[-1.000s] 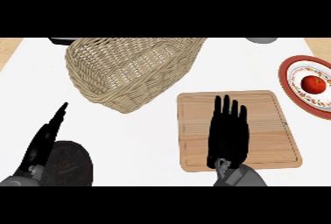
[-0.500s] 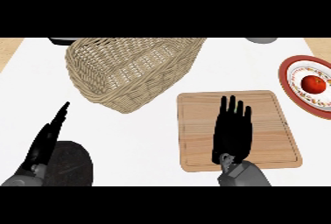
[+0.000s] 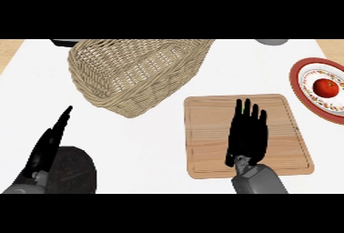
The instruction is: Pick the eggplant from the cutting board and place it in the basket
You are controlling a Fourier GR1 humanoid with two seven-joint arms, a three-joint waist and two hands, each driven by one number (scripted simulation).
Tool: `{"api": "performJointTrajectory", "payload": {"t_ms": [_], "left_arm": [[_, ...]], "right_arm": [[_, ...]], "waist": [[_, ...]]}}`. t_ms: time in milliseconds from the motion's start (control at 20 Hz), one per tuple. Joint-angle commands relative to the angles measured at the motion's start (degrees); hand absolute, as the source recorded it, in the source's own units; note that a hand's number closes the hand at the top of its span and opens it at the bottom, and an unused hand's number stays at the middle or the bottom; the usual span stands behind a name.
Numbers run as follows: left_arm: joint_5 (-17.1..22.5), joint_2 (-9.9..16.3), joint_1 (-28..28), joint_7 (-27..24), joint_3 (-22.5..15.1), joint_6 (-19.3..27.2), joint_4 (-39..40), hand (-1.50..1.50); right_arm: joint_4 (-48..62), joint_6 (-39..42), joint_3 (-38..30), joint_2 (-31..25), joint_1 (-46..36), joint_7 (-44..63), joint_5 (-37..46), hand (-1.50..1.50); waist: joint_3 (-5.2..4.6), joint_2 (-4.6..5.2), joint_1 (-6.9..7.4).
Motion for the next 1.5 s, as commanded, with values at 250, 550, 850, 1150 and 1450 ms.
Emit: {"api": "performJointTrajectory", "payload": {"t_ms": [250, 550, 850, 1150, 1450], "left_arm": [[-2.66, -3.18, -2.09, -2.82, 2.27, -1.15, 5.96, 0.0], [-4.38, -4.9, 0.29, -2.25, 1.3, -0.64, 3.58, 0.0], [-2.74, -2.28, 0.26, 1.21, 3.18, -3.83, -0.37, 0.0], [-2.97, -3.21, -3.25, 1.01, 4.64, -3.78, 2.66, 0.0], [-4.78, -4.3, -0.14, -0.36, 3.14, -3.21, 1.53, 0.0]], "right_arm": [[8.58, -3.14, -1.54, 1.3, 1.38, -1.79, -1.54, 1.5], [9.85, -4.8, -4.95, 1.33, 1.27, -6.83, -8.33, 1.5], [10.87, -4.17, 0.93, 1.29, 0.88, -6.07, -9.87, 1.5], [11.9, -8.13, 4.89, 0.91, -0.36, -5.98, -2.66, 1.5], [10.23, -11.86, 4.3, -5.39, -4.32, -17.83, -3.75, 1.5]], "waist": [[-0.1, 0.18, -0.09], [-0.09, 0.21, 0.06], [-0.06, 0.17, 0.68], [-0.09, 0.16, 0.02], [-0.06, 0.24, 0.21]]}}
